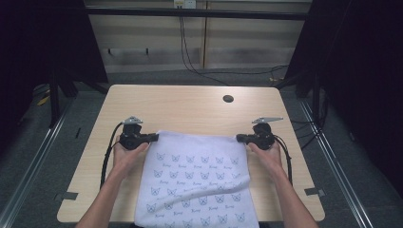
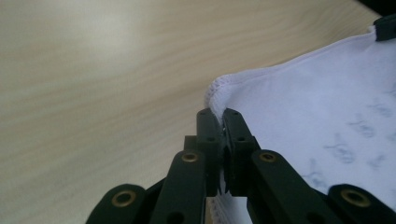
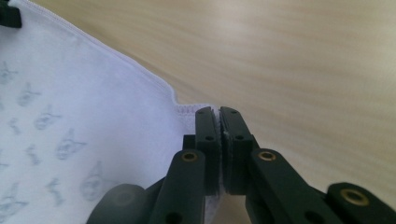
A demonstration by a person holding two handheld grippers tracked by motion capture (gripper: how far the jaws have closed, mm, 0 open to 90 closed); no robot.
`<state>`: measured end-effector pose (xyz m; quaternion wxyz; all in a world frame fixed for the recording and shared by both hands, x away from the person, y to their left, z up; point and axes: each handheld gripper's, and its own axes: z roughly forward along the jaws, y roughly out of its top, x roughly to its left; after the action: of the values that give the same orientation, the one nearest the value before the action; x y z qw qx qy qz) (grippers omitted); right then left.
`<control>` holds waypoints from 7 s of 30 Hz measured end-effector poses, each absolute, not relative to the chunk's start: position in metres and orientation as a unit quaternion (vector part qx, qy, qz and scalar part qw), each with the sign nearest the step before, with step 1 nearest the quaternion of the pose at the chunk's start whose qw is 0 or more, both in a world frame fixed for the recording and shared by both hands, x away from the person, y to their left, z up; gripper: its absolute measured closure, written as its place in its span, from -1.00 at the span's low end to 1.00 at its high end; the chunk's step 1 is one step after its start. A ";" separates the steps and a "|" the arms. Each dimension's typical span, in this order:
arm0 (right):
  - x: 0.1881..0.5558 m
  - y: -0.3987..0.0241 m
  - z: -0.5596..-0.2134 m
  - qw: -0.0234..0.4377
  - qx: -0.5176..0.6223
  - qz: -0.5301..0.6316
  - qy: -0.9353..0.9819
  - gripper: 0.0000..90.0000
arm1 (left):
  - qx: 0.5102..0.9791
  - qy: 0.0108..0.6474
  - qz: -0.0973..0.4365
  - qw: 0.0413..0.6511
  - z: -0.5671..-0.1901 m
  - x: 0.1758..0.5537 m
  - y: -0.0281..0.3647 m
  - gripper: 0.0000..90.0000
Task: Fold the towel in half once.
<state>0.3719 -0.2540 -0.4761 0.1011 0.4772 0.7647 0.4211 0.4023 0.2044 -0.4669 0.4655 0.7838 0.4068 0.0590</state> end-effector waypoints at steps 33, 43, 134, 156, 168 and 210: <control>0.429 -0.281 -0.253 0.226 0.451 0.536 0.676 0.93 | 0.765 0.327 0.211 0.514 -0.258 0.452 0.181 0.93; 0.437 -0.274 -0.194 0.251 0.426 0.539 0.681 0.93 | 0.709 0.349 0.225 0.570 -0.210 0.461 0.201 0.93; 0.407 -0.233 -0.492 0.127 0.561 0.292 0.764 0.93 | 0.803 0.438 0.092 0.393 -0.502 0.408 0.178 0.89; 0.342 -0.276 -0.342 0.203 0.448 0.523 0.696 0.93 | 0.758 0.309 0.181 0.545 -0.351 0.343 0.209 0.91; 0.271 -0.272 -0.412 0.124 0.432 0.472 0.759 0.93 | 0.801 0.316 0.111 0.497 -0.434 0.280 0.220 0.90; 0.278 -0.244 -0.472 0.049 0.417 0.411 0.809 0.46 | 0.834 0.349 0.050 0.425 -0.485 0.318 0.190 0.22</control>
<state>0.2782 -0.2444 -0.4723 0.0486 0.4170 0.8090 0.4114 0.3184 0.1902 -0.4852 0.4249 0.8336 0.3493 0.0498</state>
